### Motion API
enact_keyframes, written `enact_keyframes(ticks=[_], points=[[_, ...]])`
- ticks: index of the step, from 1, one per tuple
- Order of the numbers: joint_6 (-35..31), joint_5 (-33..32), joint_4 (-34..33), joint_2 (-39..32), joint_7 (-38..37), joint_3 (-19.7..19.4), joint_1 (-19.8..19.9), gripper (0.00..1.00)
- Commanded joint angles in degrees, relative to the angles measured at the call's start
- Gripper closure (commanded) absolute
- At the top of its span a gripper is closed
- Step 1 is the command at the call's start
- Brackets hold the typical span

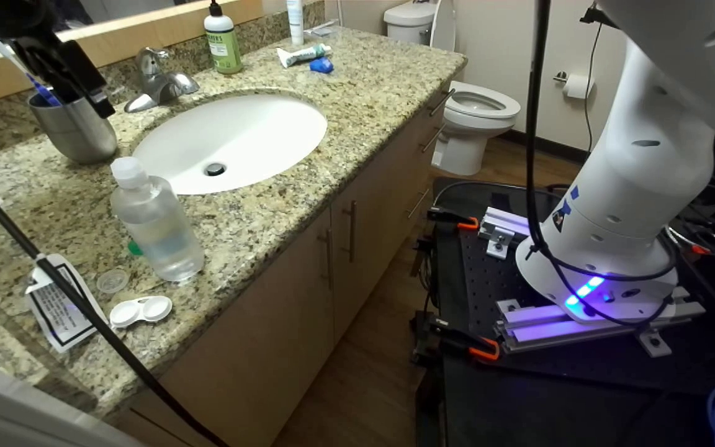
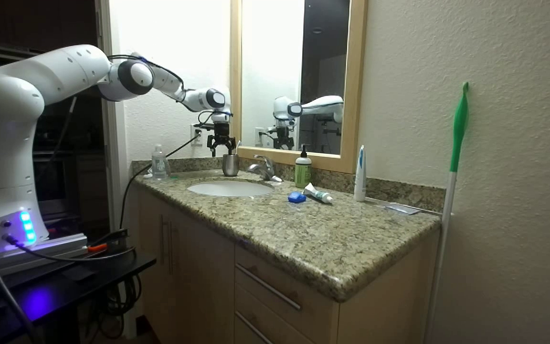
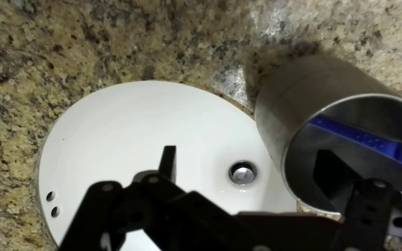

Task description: Pick up the silver cup and move it to the left. Pick up the silver cup and move it to the right

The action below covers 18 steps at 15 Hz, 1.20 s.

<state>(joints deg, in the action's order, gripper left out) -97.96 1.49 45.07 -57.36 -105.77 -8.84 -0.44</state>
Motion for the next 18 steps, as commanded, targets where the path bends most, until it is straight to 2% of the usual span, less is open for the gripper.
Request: enact_keyframes(ticks=[1, 2, 4, 13, 14, 18], points=[[0.00, 0.00, -0.01, -0.29, -0.17, -0.06, 0.00, 0.00], [0.25, 0.24, -0.21, -0.47, 0.02, 0.10, 0.19, 0.25], [0.76, 0.79, -0.40, -0.45, -0.11, 0.35, 0.48, 0.33], [1.39, 2.32, -1.17, -0.37, -0.67, 0.79, 1.62, 0.98], [1.63, 2.83, -1.53, -0.24, -0.73, 0.91, 1.88, 1.00], [5.53, 5.17, -4.91, 1.82, -3.18, 0.45, 3.43, 0.99]])
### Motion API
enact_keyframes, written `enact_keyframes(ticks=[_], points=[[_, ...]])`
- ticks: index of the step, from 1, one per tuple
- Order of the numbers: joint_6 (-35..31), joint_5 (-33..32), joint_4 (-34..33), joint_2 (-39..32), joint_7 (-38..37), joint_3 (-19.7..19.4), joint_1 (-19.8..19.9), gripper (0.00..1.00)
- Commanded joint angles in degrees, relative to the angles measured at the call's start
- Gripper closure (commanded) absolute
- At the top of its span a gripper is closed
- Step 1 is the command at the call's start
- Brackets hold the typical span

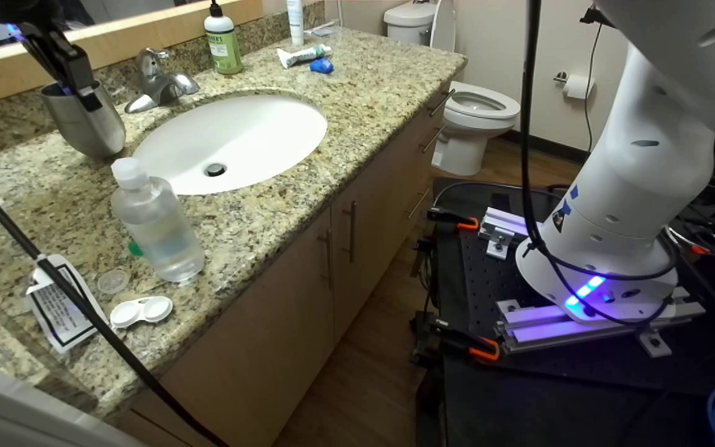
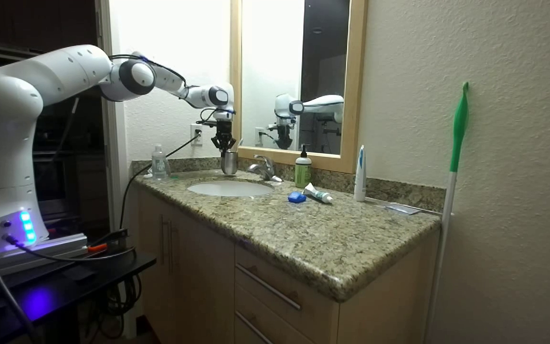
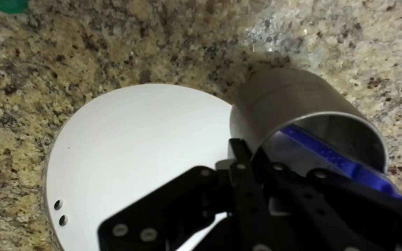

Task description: Pick up the silver cup and move it to the left. Pick up the silver cup and move it to the right

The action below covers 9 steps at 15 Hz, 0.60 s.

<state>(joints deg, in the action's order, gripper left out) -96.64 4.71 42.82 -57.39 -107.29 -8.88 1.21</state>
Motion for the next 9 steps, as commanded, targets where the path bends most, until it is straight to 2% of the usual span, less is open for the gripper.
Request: enact_keyframes(ticks=[1, 5, 9], points=[[5.26, 2.51, -3.67, 2.65, -2.05, 0.48, 2.59, 0.99], [9.21, 2.97, -7.27, 6.73, -5.30, -0.63, 6.66, 0.99], [12.95, 2.68, -9.30, 10.80, -9.02, -2.64, 12.81, 0.99]])
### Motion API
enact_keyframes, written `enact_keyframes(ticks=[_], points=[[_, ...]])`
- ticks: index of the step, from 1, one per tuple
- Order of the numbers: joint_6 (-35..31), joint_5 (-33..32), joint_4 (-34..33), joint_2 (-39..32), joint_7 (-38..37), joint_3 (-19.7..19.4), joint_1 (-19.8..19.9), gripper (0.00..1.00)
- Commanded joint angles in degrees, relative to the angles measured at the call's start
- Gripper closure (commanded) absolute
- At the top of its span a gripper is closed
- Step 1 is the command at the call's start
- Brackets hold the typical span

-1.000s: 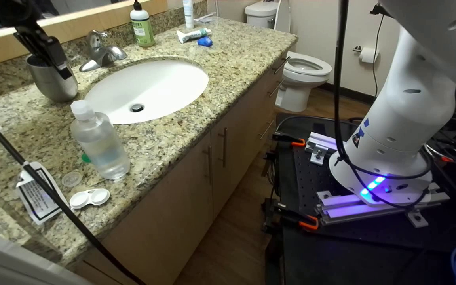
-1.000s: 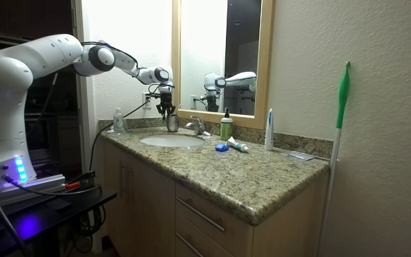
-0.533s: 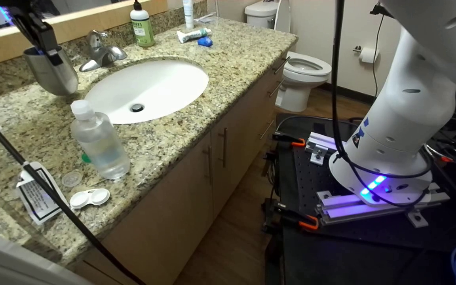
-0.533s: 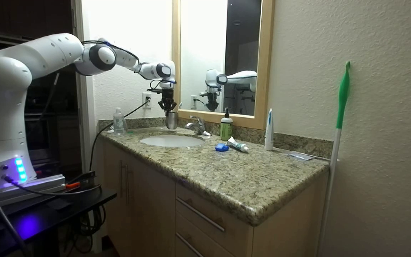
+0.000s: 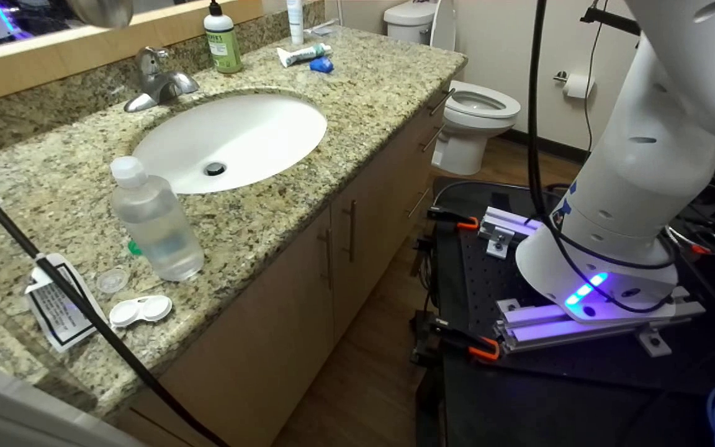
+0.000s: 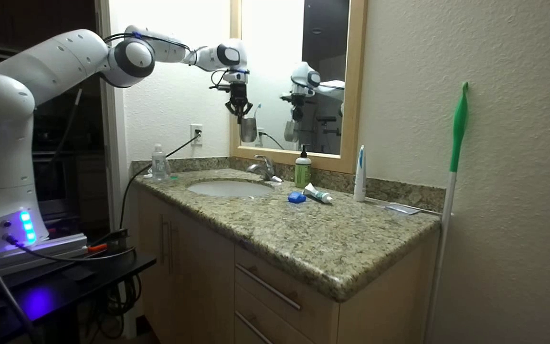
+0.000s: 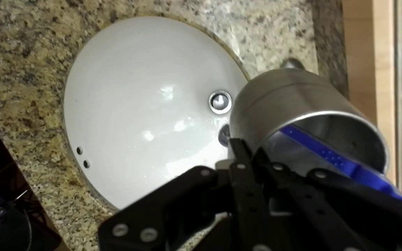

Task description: Pick up the silver cup and move it to the left. Pick up the silver cup and move it to the right

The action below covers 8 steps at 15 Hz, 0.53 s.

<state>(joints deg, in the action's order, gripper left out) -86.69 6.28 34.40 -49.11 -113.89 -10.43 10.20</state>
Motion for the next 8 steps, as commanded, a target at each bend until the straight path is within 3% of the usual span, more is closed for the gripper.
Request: enact_keyframes(ticks=[1, 8], points=[[3.50, 1.08, -0.93, 3.31, -3.56, -1.66, 5.21, 0.99], [6.44, 3.22, -0.62, -0.04, -11.53, -2.59, 14.77, 0.99]])
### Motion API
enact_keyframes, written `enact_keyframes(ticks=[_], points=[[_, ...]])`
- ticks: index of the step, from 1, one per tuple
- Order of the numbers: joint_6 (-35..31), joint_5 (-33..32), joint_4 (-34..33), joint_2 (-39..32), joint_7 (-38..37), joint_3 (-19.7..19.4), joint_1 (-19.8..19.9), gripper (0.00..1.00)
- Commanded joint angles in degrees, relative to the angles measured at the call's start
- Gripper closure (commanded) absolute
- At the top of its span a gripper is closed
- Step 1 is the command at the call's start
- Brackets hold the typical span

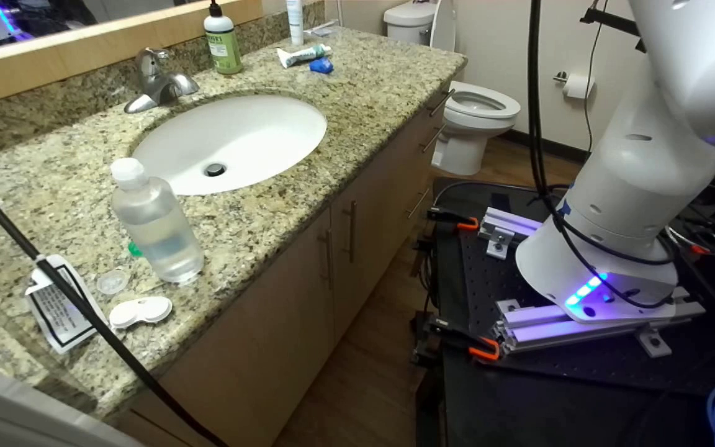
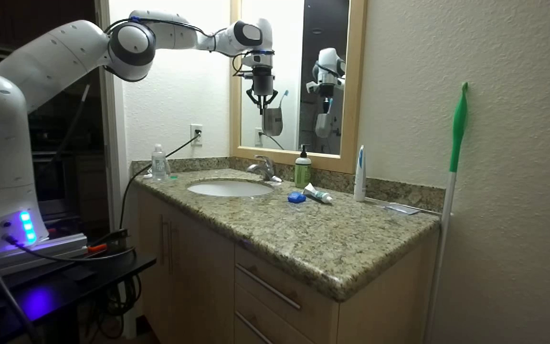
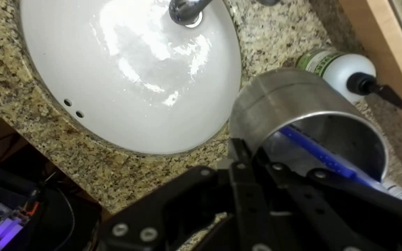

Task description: Pick up the silver cup and move it to the left. Pick up the silver cup and move it to the right

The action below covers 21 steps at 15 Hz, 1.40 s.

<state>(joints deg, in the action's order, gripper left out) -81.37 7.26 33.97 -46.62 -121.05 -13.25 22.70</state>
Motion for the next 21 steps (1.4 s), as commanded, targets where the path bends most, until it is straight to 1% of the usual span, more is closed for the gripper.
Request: enact_keyframes(ticks=[1, 5, 9, 13, 18, 19, 20, 21], points=[[0.80, 2.62, -0.27, -3.81, -6.58, 0.07, 2.99, 0.99], [0.37, 4.77, -0.68, -8.36, -14.51, 0.18, 5.75, 0.99], [-0.65, 4.18, -1.60, -10.77, -20.97, -0.46, 6.93, 0.99], [-1.21, 2.21, -1.91, -12.14, -25.06, -1.78, 6.36, 0.99], [-4.20, -0.85, -2.03, -15.12, -31.34, -3.72, 5.58, 0.99], [-4.96, 5.34, -0.16, -15.25, -28.67, -11.94, 3.87, 0.99], [-6.09, 6.86, 0.21, -16.09, -28.63, -14.13, 3.54, 0.99], [-7.05, 9.90, 1.17, -16.69, -28.38, -18.31, 2.63, 0.99]])
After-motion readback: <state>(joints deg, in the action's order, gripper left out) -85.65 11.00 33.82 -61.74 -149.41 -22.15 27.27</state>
